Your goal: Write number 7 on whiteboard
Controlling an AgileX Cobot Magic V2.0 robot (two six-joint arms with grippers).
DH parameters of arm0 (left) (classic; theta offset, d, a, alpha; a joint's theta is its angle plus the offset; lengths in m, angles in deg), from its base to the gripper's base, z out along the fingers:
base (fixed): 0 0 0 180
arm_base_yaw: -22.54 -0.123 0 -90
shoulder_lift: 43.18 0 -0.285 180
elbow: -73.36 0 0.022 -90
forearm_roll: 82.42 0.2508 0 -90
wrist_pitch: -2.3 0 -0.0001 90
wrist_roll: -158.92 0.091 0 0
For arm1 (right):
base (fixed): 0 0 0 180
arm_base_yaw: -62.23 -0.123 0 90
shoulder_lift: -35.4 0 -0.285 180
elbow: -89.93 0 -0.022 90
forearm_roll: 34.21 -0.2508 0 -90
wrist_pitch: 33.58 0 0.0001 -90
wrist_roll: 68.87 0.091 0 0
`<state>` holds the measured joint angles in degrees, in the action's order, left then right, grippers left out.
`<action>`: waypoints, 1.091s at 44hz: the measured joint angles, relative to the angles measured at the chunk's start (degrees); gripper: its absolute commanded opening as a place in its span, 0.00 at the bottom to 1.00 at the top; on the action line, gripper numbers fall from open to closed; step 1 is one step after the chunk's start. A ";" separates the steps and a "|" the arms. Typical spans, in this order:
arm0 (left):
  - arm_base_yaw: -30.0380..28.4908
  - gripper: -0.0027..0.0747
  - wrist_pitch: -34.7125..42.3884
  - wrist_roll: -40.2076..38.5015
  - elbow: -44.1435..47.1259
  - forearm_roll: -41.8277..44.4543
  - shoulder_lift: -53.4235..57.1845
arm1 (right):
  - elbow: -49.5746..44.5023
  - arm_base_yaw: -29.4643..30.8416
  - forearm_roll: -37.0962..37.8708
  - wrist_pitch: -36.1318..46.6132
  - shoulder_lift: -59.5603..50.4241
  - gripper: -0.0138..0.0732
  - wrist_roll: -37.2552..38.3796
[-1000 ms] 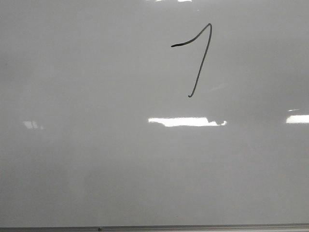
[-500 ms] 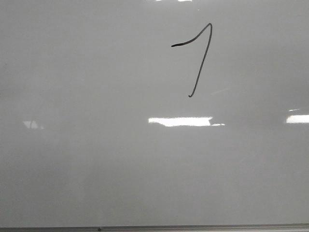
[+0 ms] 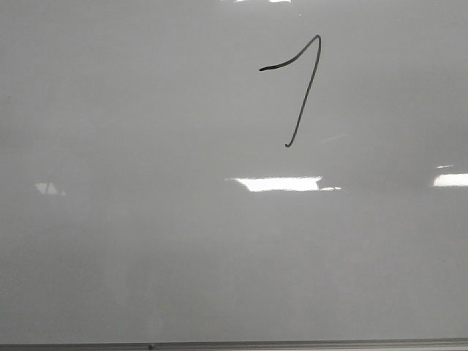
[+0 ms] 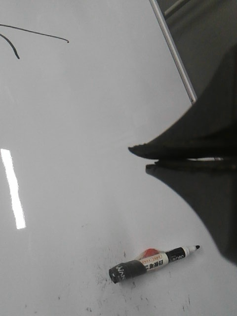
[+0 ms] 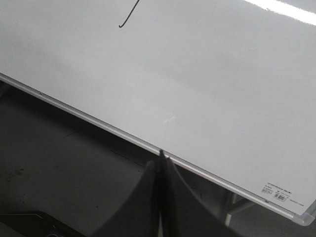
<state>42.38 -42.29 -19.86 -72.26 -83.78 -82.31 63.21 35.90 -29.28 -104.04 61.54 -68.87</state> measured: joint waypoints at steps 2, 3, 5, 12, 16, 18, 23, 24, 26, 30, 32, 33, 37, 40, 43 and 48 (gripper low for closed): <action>0.00 0.01 0.00 0.00 0.00 0.00 0.00 | 0.00 0.00 0.00 0.00 0.00 0.08 0.00; 0.00 0.01 0.00 0.00 0.00 0.00 0.00 | 0.00 0.00 0.00 0.00 0.00 0.08 0.00; 0.00 0.01 0.00 0.00 0.00 0.00 0.00 | 0.00 0.00 0.00 0.00 0.00 0.08 0.00; 0.00 0.01 0.00 0.00 0.00 0.00 0.00 | 0.00 0.00 0.00 0.00 0.00 0.08 0.00; 0.03 0.01 0.34 0.00 0.37 -0.23 0.91 | 0.00 0.00 0.00 0.00 0.00 0.08 0.31; -0.29 0.01 0.63 0.00 1.13 -0.35 1.96 | 0.00 0.00 0.00 0.00 0.00 0.08 0.00; -3.44 0.01 3.55 0.40 4.46 0.81 6.78 | 0.00 0.00 0.00 0.00 0.00 0.08 0.00; -4.20 0.01 4.40 0.44 5.39 0.95 8.22 | 0.00 0.00 0.00 0.00 0.00 0.08 0.00; -6.31 0.01 7.22 0.53 8.58 1.36 10.99 | 0.00 0.00 0.00 0.00 0.00 0.08 0.00; -9.81 0.01 13.04 0.66 15.36 1.97 16.84 | 0.00 0.00 0.00 0.00 0.00 0.08 0.00; -11.48 0.01 16.29 0.70 19.42 2.10 19.38 | 0.00 0.00 0.00 0.00 0.00 0.08 0.00; -11.93 0.01 17.14 0.81 20.58 2.22 20.63 | 0.00 0.00 0.00 0.00 0.00 0.08 0.00; -14.28 0.01 22.45 0.80 28.00 2.22 25.67 | 0.00 0.00 0.00 0.00 0.00 0.08 0.00; -15.54 0.01 26.69 0.83 33.29 2.22 28.89 | 0.00 0.00 0.00 0.00 0.00 0.08 0.00; -16.06 0.01 31.52 0.83 37.91 2.32 30.95 | 0.00 0.00 0.00 0.00 0.00 0.08 0.00; -16.18 0.01 38.77 0.92 43.18 2.32 31.74 | 0.00 0.00 0.00 0.00 0.00 0.08 0.00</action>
<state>26.20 -3.52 -18.94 -29.08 -81.46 -50.57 63.21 35.90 -29.28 -104.04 61.54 -68.87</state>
